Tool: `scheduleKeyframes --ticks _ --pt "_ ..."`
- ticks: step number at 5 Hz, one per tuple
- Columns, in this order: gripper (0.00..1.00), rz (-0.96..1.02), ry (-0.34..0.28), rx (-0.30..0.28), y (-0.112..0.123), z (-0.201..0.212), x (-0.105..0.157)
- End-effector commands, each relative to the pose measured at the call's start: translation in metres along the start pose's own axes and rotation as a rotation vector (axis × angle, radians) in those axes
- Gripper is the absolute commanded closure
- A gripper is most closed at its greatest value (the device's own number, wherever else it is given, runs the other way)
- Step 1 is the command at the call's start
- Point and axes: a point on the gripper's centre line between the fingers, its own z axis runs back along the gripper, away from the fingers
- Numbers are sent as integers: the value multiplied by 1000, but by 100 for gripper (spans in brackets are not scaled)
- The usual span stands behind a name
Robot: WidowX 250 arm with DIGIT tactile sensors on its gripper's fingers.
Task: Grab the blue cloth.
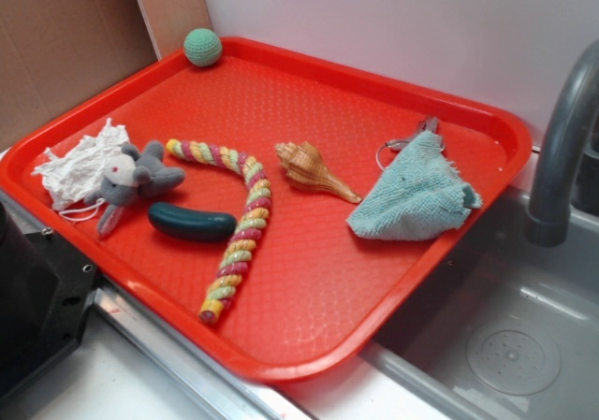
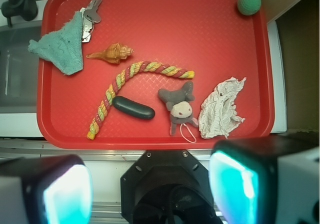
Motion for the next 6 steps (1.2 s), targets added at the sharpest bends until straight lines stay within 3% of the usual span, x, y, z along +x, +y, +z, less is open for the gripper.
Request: scheduleKeyframes --ticks 1,2,3,4,5,6 --pt "0 0 0 0 0 0 0" --pt "0 -244 60 -45 -41 -54 44" --pt "0 -496 16 -49 -79 -73 69" --pt "0 -748 3 -43 -112 -101 78" --pt "0 -999 -53 -55 -142 -131 82" --pt "0 -1251 -99 -50 -159 -151 85"
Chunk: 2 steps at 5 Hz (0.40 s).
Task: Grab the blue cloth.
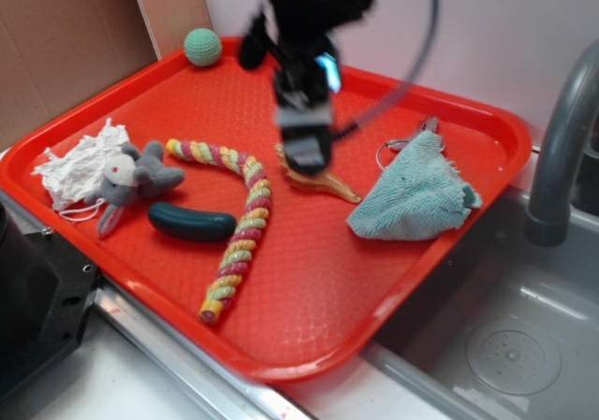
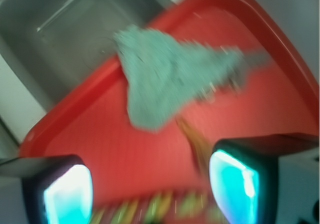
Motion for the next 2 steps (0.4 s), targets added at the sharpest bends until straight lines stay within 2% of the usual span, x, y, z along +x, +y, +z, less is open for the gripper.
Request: scheduleKeyframes --ticks 1,2 --pt "0 -290 -51 23 -12 -30 30" --pt "0 -261 -2 -2 1 -57 34"
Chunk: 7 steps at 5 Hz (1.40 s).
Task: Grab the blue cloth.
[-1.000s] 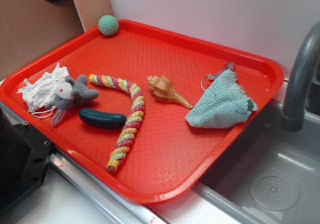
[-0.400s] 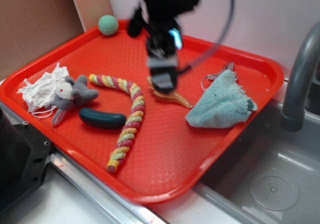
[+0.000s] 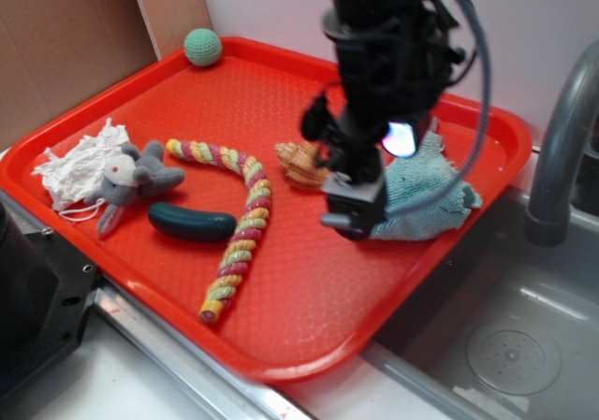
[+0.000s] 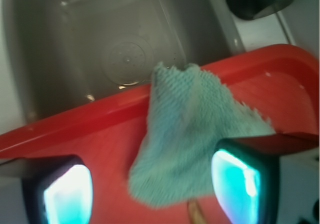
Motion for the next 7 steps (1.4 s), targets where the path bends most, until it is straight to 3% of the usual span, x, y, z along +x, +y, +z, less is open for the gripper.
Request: scheduleKeyframes --ticks 1,2,3,5,6,7 --pt "0 33 -7 1 8 -24 3" --pt "0 52 3 6 9 -35 0" --pt "100 91 -13 22 14 -31 -6" --pt "100 190 -18 45 29 -8 -20" --pt "100 309 -57 60 30 13 -33" --pt "100 392 -36 85 22 32 -38"
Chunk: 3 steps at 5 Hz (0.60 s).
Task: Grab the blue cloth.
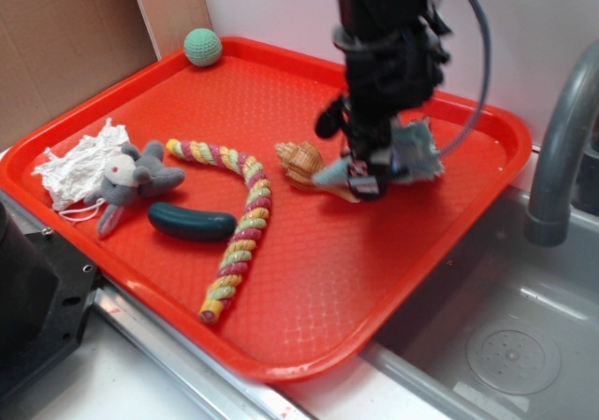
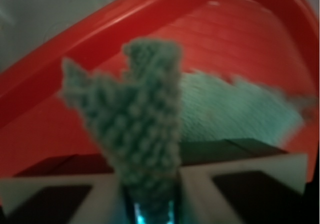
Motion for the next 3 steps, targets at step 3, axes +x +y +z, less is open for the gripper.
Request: scheduleKeyframes --ticks 3 --pt "100 771 4 130 -1 180 -108"
